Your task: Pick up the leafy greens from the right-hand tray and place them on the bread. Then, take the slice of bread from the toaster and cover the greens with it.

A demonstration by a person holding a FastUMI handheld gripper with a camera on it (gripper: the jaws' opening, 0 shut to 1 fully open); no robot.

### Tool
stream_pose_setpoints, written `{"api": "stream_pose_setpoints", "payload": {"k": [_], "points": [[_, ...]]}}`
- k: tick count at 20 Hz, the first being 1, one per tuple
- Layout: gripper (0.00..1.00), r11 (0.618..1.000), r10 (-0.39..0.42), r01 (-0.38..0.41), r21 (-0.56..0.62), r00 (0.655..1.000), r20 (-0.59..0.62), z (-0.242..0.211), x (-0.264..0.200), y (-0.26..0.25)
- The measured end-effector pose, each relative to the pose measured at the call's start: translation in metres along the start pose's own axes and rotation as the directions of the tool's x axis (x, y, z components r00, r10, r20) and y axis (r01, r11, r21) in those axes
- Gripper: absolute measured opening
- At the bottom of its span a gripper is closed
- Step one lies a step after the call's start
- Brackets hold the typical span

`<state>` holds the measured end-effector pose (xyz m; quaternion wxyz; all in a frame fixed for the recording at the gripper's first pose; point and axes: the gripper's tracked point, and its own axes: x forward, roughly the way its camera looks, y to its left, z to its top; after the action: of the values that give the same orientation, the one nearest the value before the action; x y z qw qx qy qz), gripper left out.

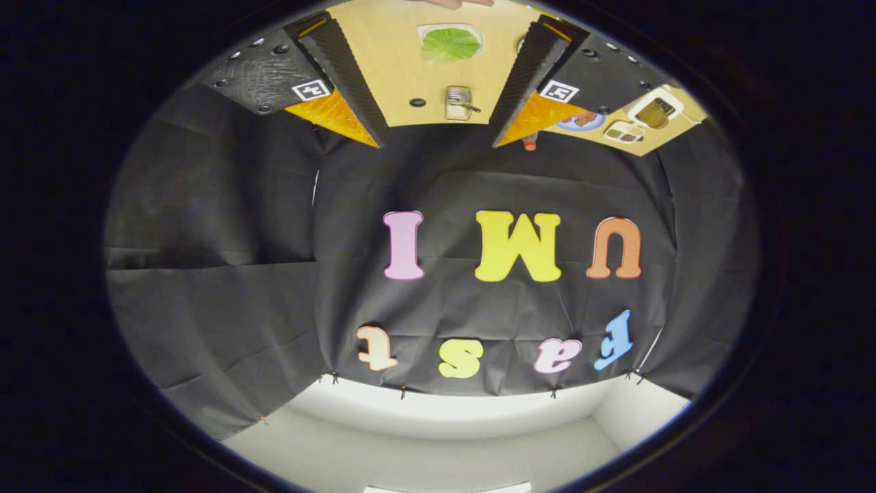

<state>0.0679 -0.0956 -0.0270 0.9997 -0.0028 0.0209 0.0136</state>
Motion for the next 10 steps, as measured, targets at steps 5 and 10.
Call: {"api": "stream_pose_setpoints", "payload": {"k": [5, 10], "points": [[0.95, 0.999, 0.052, -0.052, 0.002, 0.995, -0.090, -0.050, 0.049, -0.010], [0.95, 0.997, 0.067, -0.071, -0.007, 0.962, -0.265, -0.134, 0.104, -0.013]]}}
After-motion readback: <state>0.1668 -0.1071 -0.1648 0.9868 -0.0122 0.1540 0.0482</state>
